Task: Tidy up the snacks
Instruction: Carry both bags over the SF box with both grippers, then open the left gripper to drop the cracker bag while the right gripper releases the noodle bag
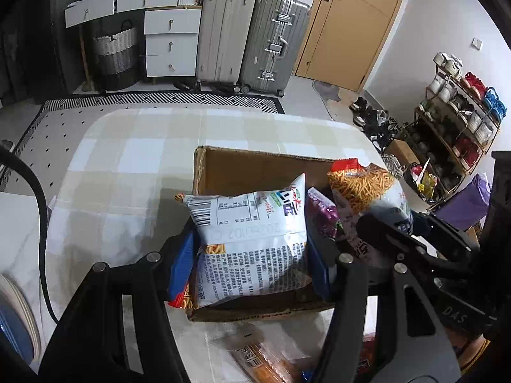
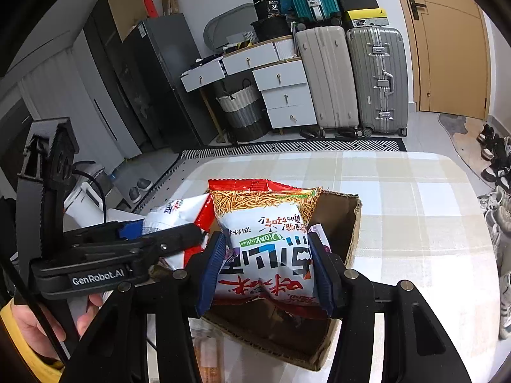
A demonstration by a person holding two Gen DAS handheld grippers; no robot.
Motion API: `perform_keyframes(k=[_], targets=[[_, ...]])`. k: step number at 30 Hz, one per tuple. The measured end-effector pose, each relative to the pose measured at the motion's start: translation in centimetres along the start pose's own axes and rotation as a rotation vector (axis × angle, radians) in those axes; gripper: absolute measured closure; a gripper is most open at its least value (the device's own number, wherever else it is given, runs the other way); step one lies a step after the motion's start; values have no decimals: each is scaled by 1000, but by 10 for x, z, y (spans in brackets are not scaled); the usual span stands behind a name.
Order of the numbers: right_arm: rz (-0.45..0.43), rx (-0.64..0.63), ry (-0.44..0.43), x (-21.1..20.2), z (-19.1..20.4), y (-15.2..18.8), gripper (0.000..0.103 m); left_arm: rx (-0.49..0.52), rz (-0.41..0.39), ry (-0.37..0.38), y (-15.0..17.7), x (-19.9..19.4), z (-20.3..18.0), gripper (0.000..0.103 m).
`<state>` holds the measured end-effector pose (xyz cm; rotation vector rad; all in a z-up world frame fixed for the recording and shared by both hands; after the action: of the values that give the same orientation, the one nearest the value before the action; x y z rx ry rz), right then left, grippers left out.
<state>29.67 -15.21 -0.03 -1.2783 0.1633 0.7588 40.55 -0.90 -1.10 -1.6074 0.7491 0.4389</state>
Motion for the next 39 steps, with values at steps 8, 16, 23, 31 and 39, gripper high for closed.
perform_keyframes(k=[8,16,23,31,39], targets=[[33,-18,22,15,-4,11,51,41,33,15,8,31,-1,44],[51,-83,52,20,-1,18,51,56,72,25,19,44,-11,44],[51,-85,58,23,-4,18,51,18,72,78,18,52,-11,36],[47,-79,61,24,-5,18,51,10,42,99,11,44,-12,31],[61,-119,98,33,0,15,50,-25,-5,82,3,24,0,23]])
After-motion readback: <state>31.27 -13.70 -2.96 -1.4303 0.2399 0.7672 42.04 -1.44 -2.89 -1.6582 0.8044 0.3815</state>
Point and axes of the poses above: each gripper's, at about its wrist camera, not at the fingertips, and x roughly the way its jaws point, z to its left, y to its underside, the point moved 2 cm from there along x, roughly the way its jaws point, and after that the axes turned 9 degrees about -z, right-handed, at the moved point
